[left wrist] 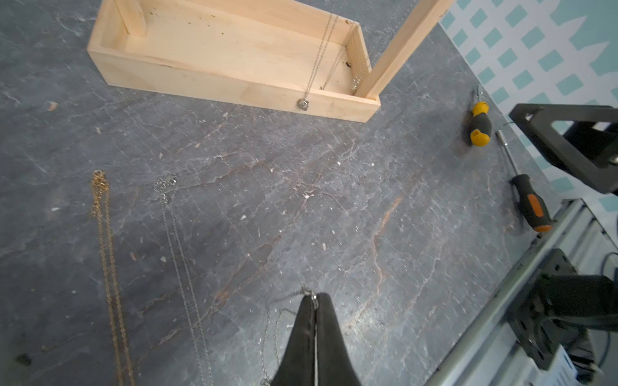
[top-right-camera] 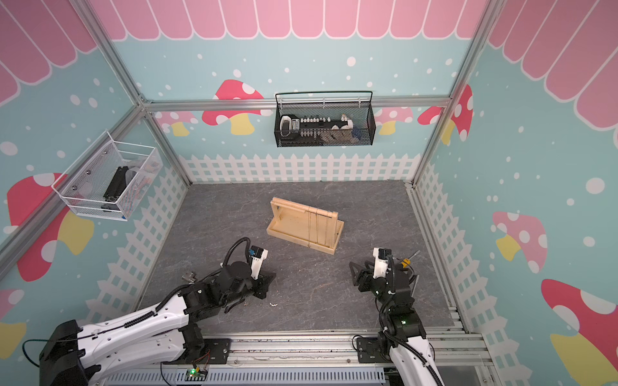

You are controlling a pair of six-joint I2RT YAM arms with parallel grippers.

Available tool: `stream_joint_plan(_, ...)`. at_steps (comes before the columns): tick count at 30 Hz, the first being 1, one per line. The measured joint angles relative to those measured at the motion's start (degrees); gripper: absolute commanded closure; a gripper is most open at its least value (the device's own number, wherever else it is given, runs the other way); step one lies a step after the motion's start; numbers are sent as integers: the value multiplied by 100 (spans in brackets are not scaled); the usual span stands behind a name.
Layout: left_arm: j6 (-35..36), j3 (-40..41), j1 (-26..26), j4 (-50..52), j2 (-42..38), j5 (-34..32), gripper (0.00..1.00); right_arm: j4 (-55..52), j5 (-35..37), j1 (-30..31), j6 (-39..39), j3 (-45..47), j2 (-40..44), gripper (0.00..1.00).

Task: Take the necklace off the jewelry display stand
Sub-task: Place the necklace at the center of the board.

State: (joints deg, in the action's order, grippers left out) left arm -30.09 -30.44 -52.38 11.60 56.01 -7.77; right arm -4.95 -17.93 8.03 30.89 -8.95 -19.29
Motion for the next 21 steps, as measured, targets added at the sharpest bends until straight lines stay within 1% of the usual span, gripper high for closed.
stream_joint_plan(11, 332, -310, 560, -415, 1080, -304, 100, 31, 39, 0, 2, 0, -55, 32)
stream_joint_plan(21, 474, -638, 667, -678, 2063, -407, 100, 55, 39, 0, 4, 11, -94, 32)
